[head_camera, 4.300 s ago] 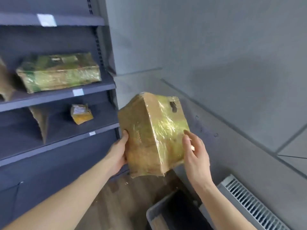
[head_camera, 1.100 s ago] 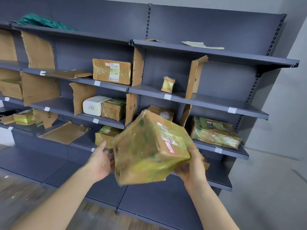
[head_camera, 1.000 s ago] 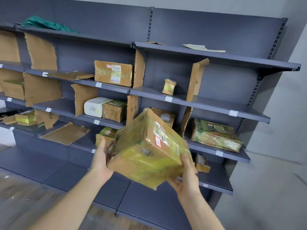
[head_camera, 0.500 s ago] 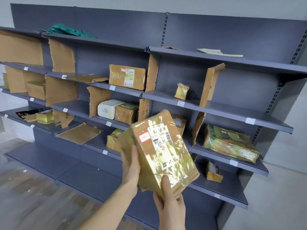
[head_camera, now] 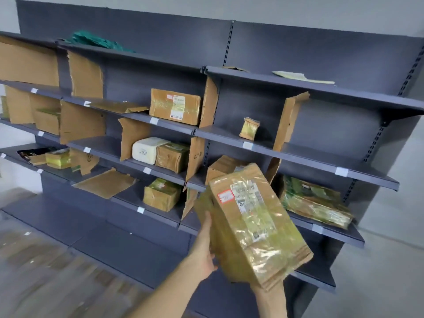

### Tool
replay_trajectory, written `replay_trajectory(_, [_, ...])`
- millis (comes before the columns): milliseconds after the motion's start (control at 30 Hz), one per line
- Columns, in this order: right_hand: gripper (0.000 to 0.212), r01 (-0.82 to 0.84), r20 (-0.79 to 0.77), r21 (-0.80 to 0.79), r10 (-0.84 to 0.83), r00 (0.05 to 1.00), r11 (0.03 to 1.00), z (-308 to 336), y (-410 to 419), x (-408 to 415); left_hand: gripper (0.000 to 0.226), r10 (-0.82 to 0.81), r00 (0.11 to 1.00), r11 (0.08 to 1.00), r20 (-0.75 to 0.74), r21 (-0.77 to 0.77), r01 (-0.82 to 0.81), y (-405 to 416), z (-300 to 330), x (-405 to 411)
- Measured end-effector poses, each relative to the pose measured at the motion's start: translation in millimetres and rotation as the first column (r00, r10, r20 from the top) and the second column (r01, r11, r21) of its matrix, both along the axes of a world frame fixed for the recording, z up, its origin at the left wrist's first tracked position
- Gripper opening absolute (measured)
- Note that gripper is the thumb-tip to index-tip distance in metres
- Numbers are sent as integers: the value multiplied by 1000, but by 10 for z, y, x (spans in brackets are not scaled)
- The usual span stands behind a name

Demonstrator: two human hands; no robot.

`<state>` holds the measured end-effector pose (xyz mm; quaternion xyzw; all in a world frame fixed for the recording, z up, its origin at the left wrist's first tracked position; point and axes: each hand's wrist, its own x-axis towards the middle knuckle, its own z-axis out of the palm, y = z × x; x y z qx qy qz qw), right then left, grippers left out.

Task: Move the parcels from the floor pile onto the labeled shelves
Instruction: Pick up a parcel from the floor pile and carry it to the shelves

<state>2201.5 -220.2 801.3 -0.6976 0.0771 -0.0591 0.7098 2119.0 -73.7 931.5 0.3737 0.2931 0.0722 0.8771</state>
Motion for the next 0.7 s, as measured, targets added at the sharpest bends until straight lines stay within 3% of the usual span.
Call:
replay_trajectory(33, [43, -201, 122, 141, 184, 975, 969, 267, -127, -137, 92, 24, 999, 999, 44, -24, -23, -12, -17, 91])
replay_trajectory(67, [36, -292, 108, 107, 281, 954, 950, 598, -115, -273, 91, 37, 995, 999, 90, -5, -36, -50, 34, 146])
replay_trajectory(167, [28, -413, 169, 57, 399, 901, 909, 816, -274, -283, 101, 163, 984, 986, 68, -48, -160, -84, -44, 476])
replay_trajectory(200, [28, -399, 144, 14, 393, 908, 917, 888, -251, -357, 91, 199, 979, 978, 39, -62, -197, -82, -67, 584])
replay_trajectory(233, [28, -374, 197, 32, 362, 911, 927, 912, -303, -371, 74, 212, 977, 976, 33, -48, -211, -137, -3, 624])
replay_trajectory(300, [27, -117, 185, 191, 81, 979, 975, 992, -483, -276, 48, 235, 971, 971, 39, -42, -234, -246, 104, 675])
replay_trajectory(333, [25, 62, 108, 289, -97, 989, 955, 1073, -607, -142, 42, 230, 972, 972, 46, -60, -227, -296, 160, 685])
replay_trajectory(400, [10, 150, 16, 385, -169, 985, 911, 1277, -927, 120, 37, 176, 981, 981, 86, -94, -168, -337, 174, 754])
replay_trajectory(467, [42, -42, -45, 431, 68, 997, 901, 1492, -1148, 354, 41, 70, 995, 996, 78, -58, -65, -329, 80, 870])
replay_trajectory(567, [65, -422, 35, 494, 467, 883, 760, 1660, -1240, 361, 40, -51, 996, 988, 69, 147, 40, -391, -36, 981])
replay_trajectory(633, [66, -472, 31, 530, 541, 841, 704, 1619, -1206, 295, 38, 10, 998, 944, 63, 327, -30, -456, -119, 1041])
replay_trajectory(700, [65, -478, 41, 590, 567, 823, 651, 1493, -1203, 267, 26, 159, 983, 818, 93, 545, -184, -506, -134, 1013])
